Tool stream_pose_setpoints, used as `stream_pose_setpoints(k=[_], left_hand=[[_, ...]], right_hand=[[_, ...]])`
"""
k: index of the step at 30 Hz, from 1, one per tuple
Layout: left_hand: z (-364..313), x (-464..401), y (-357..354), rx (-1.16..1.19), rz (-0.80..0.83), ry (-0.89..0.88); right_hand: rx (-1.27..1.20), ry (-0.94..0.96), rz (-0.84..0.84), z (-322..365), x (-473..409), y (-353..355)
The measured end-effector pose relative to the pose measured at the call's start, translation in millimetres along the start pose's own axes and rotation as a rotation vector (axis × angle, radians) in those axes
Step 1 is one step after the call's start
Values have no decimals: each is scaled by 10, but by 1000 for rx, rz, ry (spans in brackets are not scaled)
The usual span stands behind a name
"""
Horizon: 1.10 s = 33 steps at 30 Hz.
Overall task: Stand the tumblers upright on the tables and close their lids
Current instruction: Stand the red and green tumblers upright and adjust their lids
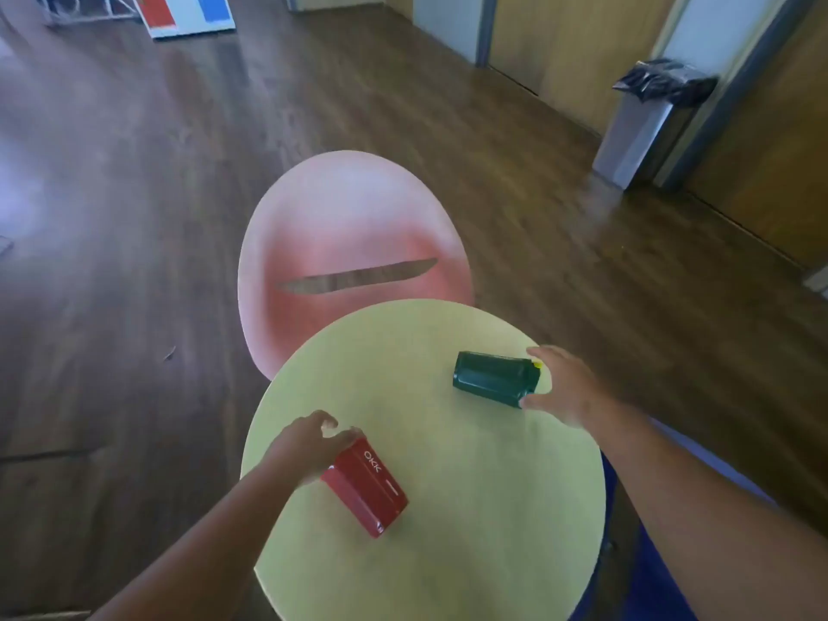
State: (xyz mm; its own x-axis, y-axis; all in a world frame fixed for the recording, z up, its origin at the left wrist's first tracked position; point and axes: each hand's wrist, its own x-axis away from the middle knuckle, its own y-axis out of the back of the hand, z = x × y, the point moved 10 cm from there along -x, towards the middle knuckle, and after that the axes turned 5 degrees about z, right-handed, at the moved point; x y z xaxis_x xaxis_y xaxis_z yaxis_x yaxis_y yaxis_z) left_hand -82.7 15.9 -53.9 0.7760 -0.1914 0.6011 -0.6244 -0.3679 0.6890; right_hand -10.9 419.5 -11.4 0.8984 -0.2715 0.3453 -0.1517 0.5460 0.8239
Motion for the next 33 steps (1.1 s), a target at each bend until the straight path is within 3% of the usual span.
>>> stream_pose_setpoints(k=[8,19,33], left_hand=[[217,33,-187,90,129,144],[158,4,-309,391,144,108],[134,-16,-281,426,128,103]], right_hand=[[-17,-85,107,-6,-100,-90],[105,-52,134,-49,-215,-168],[-109,-102,61,-105,-179,-180]])
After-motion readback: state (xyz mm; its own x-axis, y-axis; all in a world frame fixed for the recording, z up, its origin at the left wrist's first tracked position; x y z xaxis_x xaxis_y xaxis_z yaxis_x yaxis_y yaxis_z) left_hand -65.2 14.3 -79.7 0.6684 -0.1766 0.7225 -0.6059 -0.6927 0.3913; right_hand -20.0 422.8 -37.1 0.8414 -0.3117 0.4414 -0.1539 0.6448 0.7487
